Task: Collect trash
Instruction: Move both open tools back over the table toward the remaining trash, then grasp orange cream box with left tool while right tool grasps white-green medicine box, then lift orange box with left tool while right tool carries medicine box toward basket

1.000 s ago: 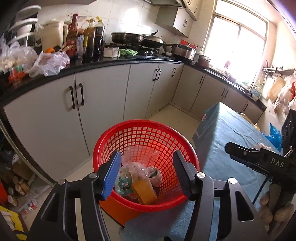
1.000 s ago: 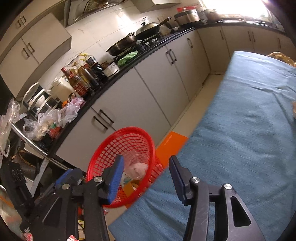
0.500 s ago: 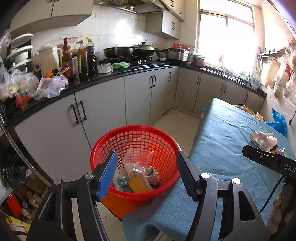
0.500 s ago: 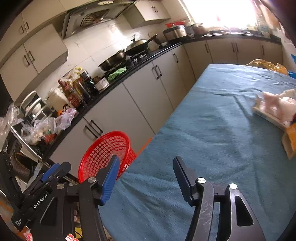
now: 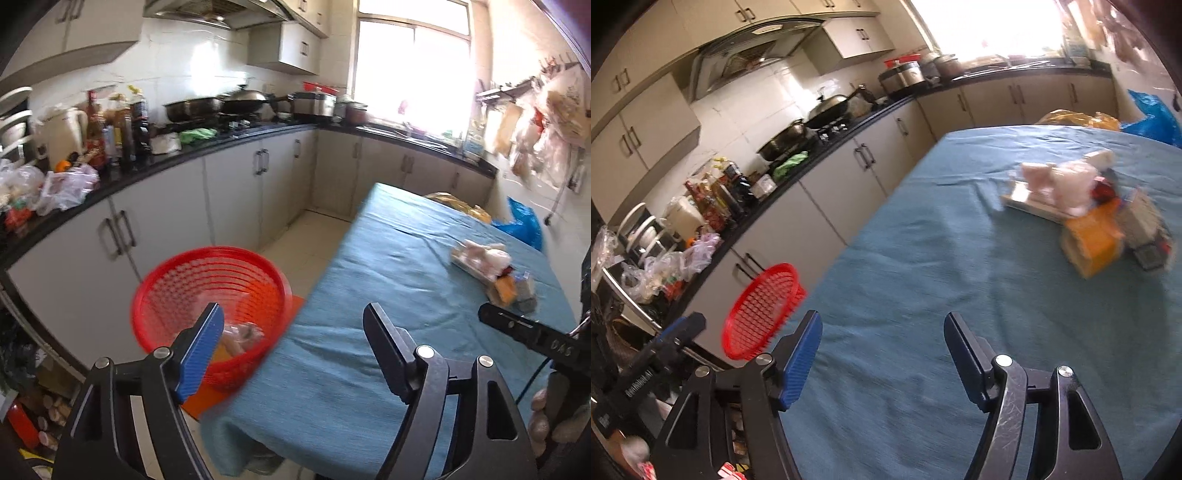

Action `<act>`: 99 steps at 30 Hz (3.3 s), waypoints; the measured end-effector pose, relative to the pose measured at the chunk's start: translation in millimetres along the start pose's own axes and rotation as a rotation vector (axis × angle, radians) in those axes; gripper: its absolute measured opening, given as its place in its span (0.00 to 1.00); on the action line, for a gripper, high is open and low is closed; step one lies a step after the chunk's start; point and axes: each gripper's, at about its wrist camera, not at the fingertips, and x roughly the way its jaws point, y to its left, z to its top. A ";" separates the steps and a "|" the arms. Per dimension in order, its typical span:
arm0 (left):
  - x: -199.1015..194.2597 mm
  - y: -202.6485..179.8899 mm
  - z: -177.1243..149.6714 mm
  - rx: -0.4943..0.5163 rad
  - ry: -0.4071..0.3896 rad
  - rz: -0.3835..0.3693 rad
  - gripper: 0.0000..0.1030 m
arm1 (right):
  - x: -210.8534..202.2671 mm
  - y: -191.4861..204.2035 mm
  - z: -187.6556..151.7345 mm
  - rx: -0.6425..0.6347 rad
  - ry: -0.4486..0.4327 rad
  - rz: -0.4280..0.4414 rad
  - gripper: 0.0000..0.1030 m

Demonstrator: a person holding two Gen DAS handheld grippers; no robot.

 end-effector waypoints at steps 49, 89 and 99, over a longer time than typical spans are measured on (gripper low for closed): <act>185.9 -338.7 1.5 0.597 0.241 -0.568 0.78 | -37.4 -237.3 55.2 0.303 -0.063 -0.249 0.36; 154.7 -289.7 -36.6 0.448 0.347 -0.410 0.76 | -30.9 -231.8 49.8 0.299 -0.049 -0.291 0.37; 147.1 -286.2 -37.9 0.436 0.335 -0.345 0.43 | -32.4 -232.8 49.2 0.310 -0.053 -0.287 0.37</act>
